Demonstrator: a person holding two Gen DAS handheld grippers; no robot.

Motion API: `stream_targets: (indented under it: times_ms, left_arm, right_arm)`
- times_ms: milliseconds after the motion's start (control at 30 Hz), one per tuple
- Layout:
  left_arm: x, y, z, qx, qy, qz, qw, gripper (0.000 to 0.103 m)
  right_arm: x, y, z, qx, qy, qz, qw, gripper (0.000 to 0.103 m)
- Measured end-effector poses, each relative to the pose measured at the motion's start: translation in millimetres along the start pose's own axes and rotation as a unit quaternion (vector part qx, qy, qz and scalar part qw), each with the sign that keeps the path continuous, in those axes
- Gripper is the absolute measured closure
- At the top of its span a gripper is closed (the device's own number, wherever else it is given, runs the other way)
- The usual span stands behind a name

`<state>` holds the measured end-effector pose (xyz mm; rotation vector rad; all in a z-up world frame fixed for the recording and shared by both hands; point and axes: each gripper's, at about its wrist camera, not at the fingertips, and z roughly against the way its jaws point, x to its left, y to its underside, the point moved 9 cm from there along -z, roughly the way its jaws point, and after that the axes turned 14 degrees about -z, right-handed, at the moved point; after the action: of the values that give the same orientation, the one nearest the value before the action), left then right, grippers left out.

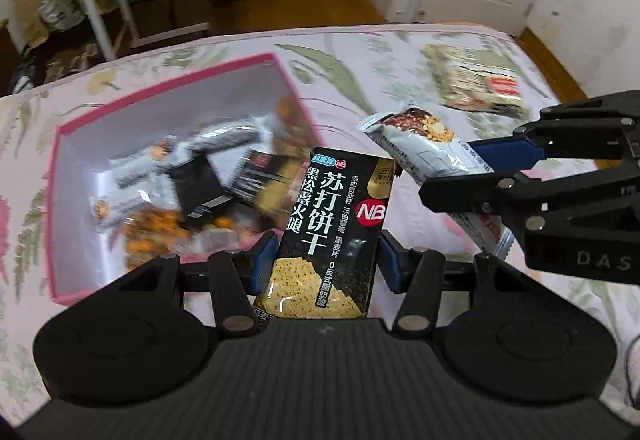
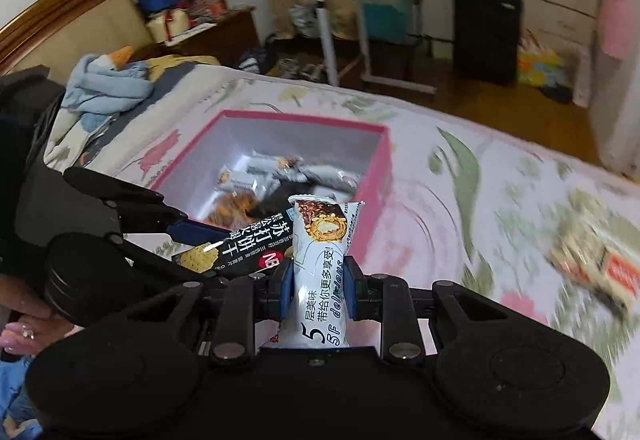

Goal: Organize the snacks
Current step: 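Carry the cracker pack and wafer bar into the pink box and release both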

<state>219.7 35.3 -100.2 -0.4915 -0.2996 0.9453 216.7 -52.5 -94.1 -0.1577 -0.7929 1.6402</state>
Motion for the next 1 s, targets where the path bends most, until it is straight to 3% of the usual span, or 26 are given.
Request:
stream_targets:
  times_ms: [167, 333, 533, 667, 867, 1000]
  left_arm:
    - [39, -8, -5, -0.014, -0.031, 0.037, 0.9987, 0.051]
    - [75, -17, -20, -0.029, -0.071, 0.082, 0.9937, 0.051]
    - [92, -19, -45, 0.009, -0.121, 0.110, 0.9866, 0.048]
    - [99, -14, -43, 0.004, -0.106, 0.141, 0.9843, 0.037]
    - [76, -16, -33, -0.002, -0.071, 0.116, 0.9907, 0.037]
    - [49, -25, -26, -0.008, -0.039, 0.086, 0.9955, 0.037]
  right_arm:
    - [8, -23, -34, -0.013, -0.033, 0.019, 0.999, 0.073]
    - [4, -33, -60, -0.036, -0.062, -0.022, 0.997, 0.073]
    - [-2, -41, -93, -0.029, -0.078, -0.061, 0.995, 0.069]
    - [-13, -44, -101, -0.004, -0.110, -0.108, 0.988, 0.045]
    - [-32, -41, -63, -0.034, -0.102, -0.100, 0.989, 0.045]
    - [-55, -40, -25, -0.050, -0.065, -0.081, 0.993, 0.045]
